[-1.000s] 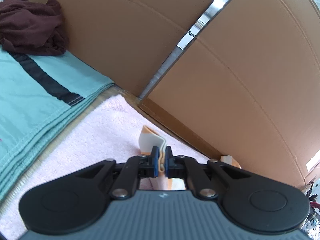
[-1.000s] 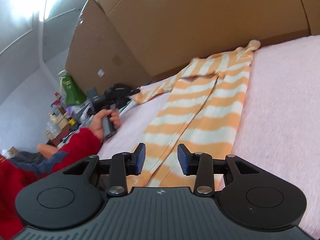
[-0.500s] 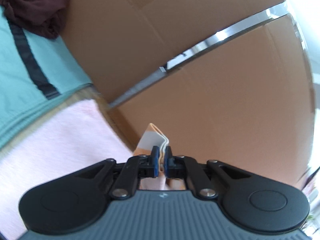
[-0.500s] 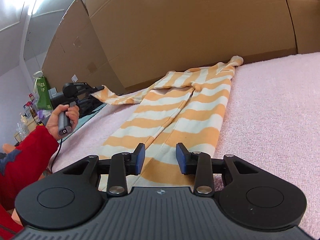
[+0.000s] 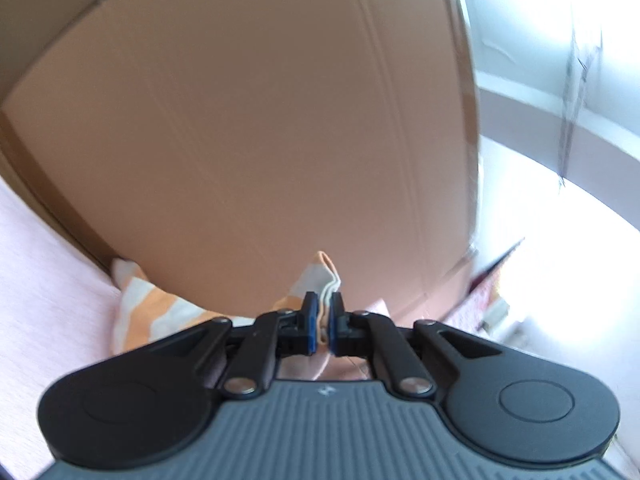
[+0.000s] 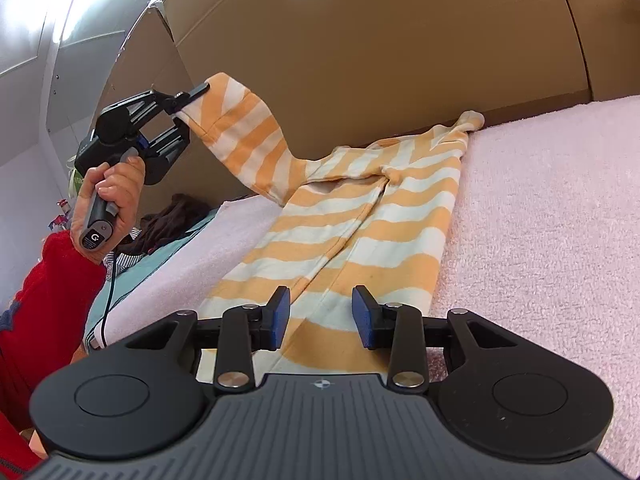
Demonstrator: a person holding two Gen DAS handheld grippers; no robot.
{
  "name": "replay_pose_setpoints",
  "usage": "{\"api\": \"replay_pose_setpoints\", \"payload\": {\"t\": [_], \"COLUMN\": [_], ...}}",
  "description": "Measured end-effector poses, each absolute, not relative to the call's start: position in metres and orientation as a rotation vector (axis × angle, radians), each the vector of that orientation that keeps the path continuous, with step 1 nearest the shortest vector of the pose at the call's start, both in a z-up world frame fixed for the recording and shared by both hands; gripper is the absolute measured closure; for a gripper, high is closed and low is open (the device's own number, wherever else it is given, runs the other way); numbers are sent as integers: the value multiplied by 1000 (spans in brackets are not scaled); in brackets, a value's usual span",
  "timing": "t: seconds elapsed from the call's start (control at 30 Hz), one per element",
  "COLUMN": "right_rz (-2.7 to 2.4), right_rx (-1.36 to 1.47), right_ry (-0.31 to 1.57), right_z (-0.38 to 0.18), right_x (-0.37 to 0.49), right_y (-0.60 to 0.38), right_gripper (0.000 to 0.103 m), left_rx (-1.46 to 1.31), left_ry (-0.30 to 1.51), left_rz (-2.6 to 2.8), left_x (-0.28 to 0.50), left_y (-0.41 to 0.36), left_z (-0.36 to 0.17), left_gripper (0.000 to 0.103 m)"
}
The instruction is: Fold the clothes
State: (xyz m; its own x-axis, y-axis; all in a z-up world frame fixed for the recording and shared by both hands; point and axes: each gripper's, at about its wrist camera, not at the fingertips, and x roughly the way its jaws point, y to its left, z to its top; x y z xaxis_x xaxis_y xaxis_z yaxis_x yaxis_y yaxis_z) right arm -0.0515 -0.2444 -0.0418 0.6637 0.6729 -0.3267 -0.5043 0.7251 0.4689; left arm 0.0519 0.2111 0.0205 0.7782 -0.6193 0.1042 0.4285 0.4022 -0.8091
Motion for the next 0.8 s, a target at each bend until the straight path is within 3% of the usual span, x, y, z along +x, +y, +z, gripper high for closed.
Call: {"api": "replay_pose_setpoints", "payload": {"t": [0.8], "right_rz": [707], "right_rx": [960], "right_ry": [673], "right_z": [-50], "right_x": [-42], "right_y": [-304], "right_gripper": [65], "left_rx": [-560], "left_ry": [463], "left_rz": [-1036], "left_x": [-32], "left_y": [93], "left_z": [-31], "left_gripper": [102]}}
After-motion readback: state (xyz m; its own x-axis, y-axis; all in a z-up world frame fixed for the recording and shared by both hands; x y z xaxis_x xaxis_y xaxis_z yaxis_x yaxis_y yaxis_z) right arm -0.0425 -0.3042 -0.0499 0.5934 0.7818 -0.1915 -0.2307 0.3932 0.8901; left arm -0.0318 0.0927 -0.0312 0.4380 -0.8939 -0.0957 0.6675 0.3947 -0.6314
